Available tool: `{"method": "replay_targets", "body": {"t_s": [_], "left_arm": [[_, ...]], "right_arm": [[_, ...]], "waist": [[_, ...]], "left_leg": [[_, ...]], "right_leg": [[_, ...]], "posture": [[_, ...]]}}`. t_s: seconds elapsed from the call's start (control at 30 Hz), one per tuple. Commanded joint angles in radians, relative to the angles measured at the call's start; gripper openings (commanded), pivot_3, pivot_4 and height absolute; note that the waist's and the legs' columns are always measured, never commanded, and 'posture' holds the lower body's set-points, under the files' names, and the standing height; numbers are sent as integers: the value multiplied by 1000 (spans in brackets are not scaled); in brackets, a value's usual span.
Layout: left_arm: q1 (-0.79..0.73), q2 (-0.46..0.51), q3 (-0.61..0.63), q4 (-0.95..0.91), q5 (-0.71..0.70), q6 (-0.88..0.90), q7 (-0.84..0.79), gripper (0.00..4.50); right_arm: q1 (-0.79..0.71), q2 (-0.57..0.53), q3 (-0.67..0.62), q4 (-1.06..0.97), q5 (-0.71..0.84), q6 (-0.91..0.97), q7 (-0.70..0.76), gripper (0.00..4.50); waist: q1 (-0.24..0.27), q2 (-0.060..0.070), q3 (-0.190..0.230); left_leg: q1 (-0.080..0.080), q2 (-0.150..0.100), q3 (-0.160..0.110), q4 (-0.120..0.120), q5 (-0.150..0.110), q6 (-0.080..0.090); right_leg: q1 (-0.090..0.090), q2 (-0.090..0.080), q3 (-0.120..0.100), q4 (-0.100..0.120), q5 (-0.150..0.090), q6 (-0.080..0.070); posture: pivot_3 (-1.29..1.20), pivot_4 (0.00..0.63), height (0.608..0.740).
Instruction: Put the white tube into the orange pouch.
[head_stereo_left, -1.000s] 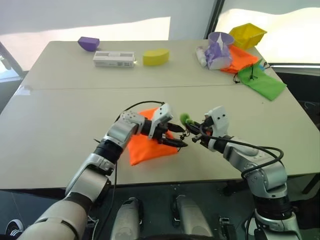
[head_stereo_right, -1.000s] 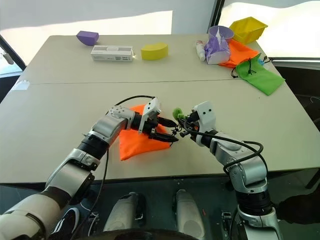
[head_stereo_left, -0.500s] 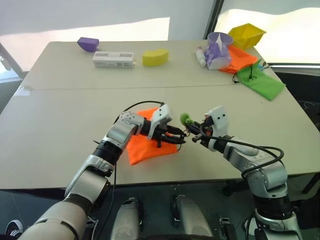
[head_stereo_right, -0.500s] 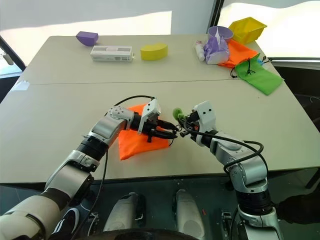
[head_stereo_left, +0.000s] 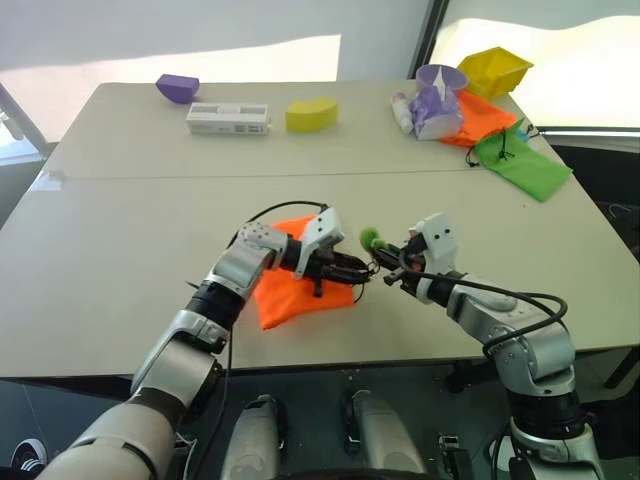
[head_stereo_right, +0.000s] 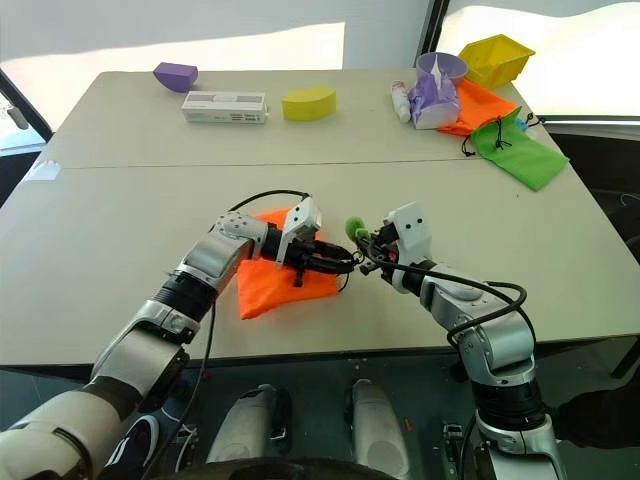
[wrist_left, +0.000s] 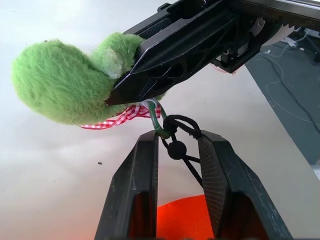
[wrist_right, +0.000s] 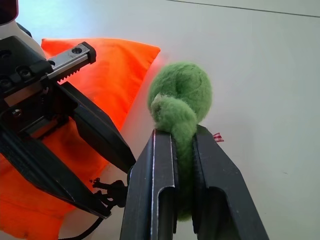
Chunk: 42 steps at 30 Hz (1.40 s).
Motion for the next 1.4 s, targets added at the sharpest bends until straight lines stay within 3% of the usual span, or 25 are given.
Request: {"method": "replay_targets", "body": {"t_s": [0.03,0.93,1.07,1.4], "left_arm": [[-3,2,1,-14,7,9,-15,1161],[-5,-6,3,3,42,-37,-22,1161],[-5,-7,12,-8,28,-20,-28,29],[16,15,-5,-55,31,2,-71,29]], "right_arm": [[-18,-4,-10,-48,14,-4,6,0],[-28,0,-2,-48,6,-6,5,0],[-28,0,-3,-48,10,-5,8,0],[-34,5,-16,-43,11,-12,4,0]], "waist": [[0,0,0],[0,0,0],[0,0,0],[-1,0,0]], "left_leg": [[0,0,0,0,0,0],[0,0,0,0,0,0],[0,0,0,0,0,0],[0,0,0,0,0,0]], "right_leg": [[0,0,0,0,0,0],[0,0,0,0,0,0],[0,0,0,0,0,0],[0,0,0,1,0,0]], "posture": [[0,150,740],[0,150,740],[0,150,740],[0,150,740]]}}
